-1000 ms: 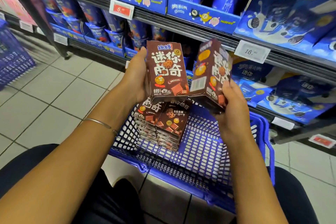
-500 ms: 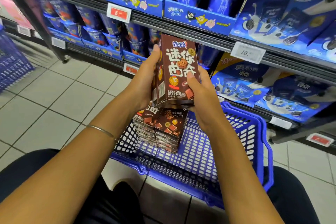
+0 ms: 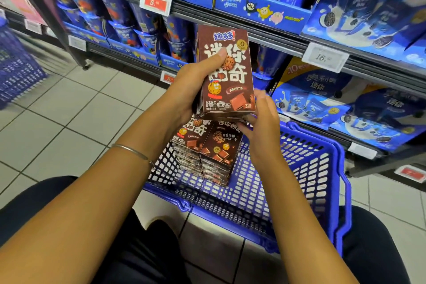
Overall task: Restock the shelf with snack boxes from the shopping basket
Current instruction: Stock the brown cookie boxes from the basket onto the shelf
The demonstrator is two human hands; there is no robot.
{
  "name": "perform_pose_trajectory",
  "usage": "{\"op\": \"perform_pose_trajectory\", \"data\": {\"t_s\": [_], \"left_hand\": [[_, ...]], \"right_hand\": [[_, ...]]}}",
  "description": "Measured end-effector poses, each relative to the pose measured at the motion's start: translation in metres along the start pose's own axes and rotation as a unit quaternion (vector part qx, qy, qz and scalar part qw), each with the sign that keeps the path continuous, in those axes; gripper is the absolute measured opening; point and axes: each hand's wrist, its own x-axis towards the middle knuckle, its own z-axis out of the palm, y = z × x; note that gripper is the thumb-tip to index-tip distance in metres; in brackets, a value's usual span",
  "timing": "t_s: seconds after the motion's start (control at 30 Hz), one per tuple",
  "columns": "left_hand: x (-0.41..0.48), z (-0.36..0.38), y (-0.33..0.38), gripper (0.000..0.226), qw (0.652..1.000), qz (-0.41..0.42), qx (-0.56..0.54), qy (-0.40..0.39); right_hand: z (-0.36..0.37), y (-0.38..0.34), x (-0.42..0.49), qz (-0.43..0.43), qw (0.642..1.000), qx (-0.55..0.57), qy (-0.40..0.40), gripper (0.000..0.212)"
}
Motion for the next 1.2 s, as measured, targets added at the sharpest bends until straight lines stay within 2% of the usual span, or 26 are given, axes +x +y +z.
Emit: {"op": "perform_pose_trajectory", "data": {"t_s": [0.07, 0.13, 0.2, 0.27, 0.3, 0.43, 0.53, 0.6, 0.83, 0.9, 0.97, 1.07, 1.2], "left_hand": [[0.001, -0.002, 0.002, 0.039, 1.0, 0.008, -0.012, 0.003], [0.001, -0.004, 0.005, 0.032, 0.999, 0.011, -0.039, -0.003], [0.001, -0.006, 0.006, 0.03, 0.998, 0.008, -0.061, -0.013], [0.002, -0.007, 0.006, 0.031, 0.997, 0.006, -0.07, -0.022], [0.002, -0.007, 0.006, 0.031, 0.997, 0.004, -0.071, -0.024], [0.004, -0.008, 0.007, 0.03, 0.998, -0.005, -0.065, -0.017], [0.006, -0.008, 0.008, 0.029, 0.999, -0.016, -0.05, -0.003], [0.008, -0.009, 0.008, 0.031, 0.999, -0.022, -0.036, 0.007], [0.016, -0.018, 0.01, 0.04, 0.999, -0.009, 0.016, 0.048], [0.018, -0.02, 0.011, 0.048, 0.998, 0.002, 0.035, 0.055], [0.018, -0.022, 0.011, 0.052, 0.997, 0.008, 0.047, 0.058], [0.017, -0.021, 0.008, 0.056, 0.997, 0.01, 0.055, 0.054], [0.017, -0.015, 0.003, 0.062, 0.999, -0.012, 0.043, 0.024]], "right_hand": [[-0.008, 0.031, 0.009, 0.042, 0.994, -0.078, 0.071, 0.027], [-0.013, 0.06, 0.011, 0.109, 0.98, -0.137, 0.091, 0.035], [-0.016, 0.084, 0.009, 0.151, 0.97, -0.175, 0.074, 0.038], [-0.019, 0.101, 0.006, 0.17, 0.966, -0.192, 0.041, 0.024], [-0.022, 0.107, 0.005, 0.178, 0.964, -0.194, 0.029, 0.024], [-0.031, 0.117, 0.008, 0.189, 0.97, -0.147, 0.03, 0.021], [-0.036, 0.117, 0.008, 0.167, 0.973, -0.153, 0.046, 0.014], [-0.037, 0.112, 0.007, 0.132, 0.979, -0.145, 0.058, 0.021], [-0.036, 0.059, -0.002, -0.037, 0.997, 0.018, 0.069, 0.022], [-0.034, 0.034, -0.004, -0.067, 0.993, 0.078, 0.061, 0.037], [-0.034, 0.011, -0.004, -0.08, 0.986, 0.136, 0.056, 0.05], [-0.031, -0.015, -0.003, -0.068, 0.98, 0.187, 0.011, 0.049], [-0.015, -0.03, -0.005, -0.059, 0.988, 0.143, -0.026, 0.052]]}}
